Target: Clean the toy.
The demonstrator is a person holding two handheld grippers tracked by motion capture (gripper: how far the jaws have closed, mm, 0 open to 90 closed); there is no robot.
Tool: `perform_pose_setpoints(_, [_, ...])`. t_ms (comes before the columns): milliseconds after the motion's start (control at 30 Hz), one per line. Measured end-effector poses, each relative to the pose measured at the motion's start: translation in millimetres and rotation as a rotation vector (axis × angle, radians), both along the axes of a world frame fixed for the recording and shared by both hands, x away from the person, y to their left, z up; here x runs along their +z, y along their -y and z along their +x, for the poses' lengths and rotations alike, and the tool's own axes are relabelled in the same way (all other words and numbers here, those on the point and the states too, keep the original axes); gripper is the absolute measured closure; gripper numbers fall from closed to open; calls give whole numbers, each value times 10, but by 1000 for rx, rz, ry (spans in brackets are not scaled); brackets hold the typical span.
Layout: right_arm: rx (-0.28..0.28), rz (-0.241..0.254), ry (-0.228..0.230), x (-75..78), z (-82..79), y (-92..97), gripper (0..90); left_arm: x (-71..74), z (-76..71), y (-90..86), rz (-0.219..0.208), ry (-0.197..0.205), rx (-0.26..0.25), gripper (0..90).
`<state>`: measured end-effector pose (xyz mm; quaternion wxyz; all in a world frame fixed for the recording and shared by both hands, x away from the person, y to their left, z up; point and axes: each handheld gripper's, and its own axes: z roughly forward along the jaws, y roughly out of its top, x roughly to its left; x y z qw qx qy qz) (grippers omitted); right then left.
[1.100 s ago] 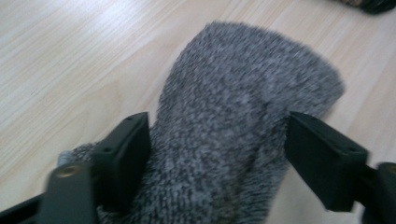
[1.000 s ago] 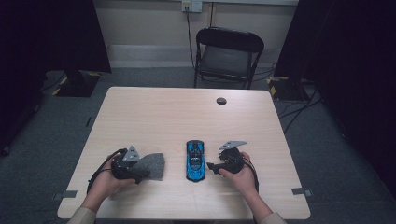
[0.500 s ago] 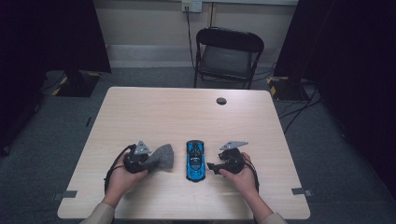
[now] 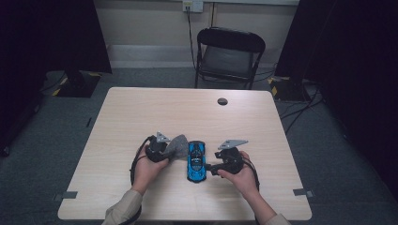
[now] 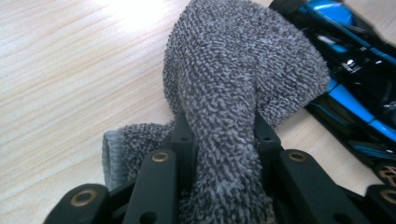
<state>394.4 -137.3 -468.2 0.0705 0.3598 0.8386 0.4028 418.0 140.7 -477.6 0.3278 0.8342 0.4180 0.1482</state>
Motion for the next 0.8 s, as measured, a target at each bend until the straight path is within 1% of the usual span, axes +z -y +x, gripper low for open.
perform_pose_setpoints(67, [19, -22, -5, -28, -29, -89, 273, 3, -6, 12, 5, -2, -2, 696])
perform_pose_setpoints(100, [28, -29, -9, -47, -39, -128, 273, 6, -11, 12, 8, -7, -15, 696])
perform_pose_setpoints(133, [34, -38, -6, -73, -49, -171, 273, 8, -14, 8, 17, -2, -24, 696])
perform_pose_setpoints(200, [31, -47, -11, -100, -50, -206, 273, 5, -26, 10, 18, -6, -36, 697])
perform_pose_setpoints(233, [32, -50, -12, -114, -50, -221, 254, 6, -34, 15, 26, -2, -44, 699])
perform_pose_setpoints(267, [30, -45, -16, -122, -49, -229, 255, 10, -44, 20, 29, -8, -54, 699])
perform_pose_setpoints(300, [24, -43, -17, -120, -49, -232, 264, 11, -53, 25, 29, -7, -60, 699])
perform_pose_setpoints(367, [23, -38, -14, -117, -47, -232, 294, 24, -80, 41, 46, -10, -87, 701])
perform_pose_setpoints(400, [19, -37, -12, -117, -46, -234, 304, 23, -92, 52, 38, -17, -90, 702])
perform_pose_setpoints(433, [18, -37, -8, -116, -47, -236, 312, 29, -103, 57, 42, -19, -97, 703])
perform_pose_setpoints(467, [18, -40, -1, -116, -46, -239, 312, 29, -126, 72, 35, -23, -110, 704])
perform_pose_setpoints(533, [18, -38, -6, -117, -36, -239, 312, 36, -161, 89, 37, -27, -129, 706])
perform_pose_setpoints(567, [15, -36, -7, -118, -34, -237, 312, 36, -189, 104, 23, -36, -140, 707])
perform_pose_setpoints(600, [11, -30, -14, -121, -30, -233, 312, 40, -209, 110, 28, -37, -154, 708])
perform_pose_setpoints(700, [6, -28, -18, -121, -19, -231, 310, 40, -265, 126, 5, -52, -172, 712])
perform_pose_setpoints(800, [2, -30, -19, -117, -6, -235, 308, 42, -321, 132, -21, -76, -202, 718])
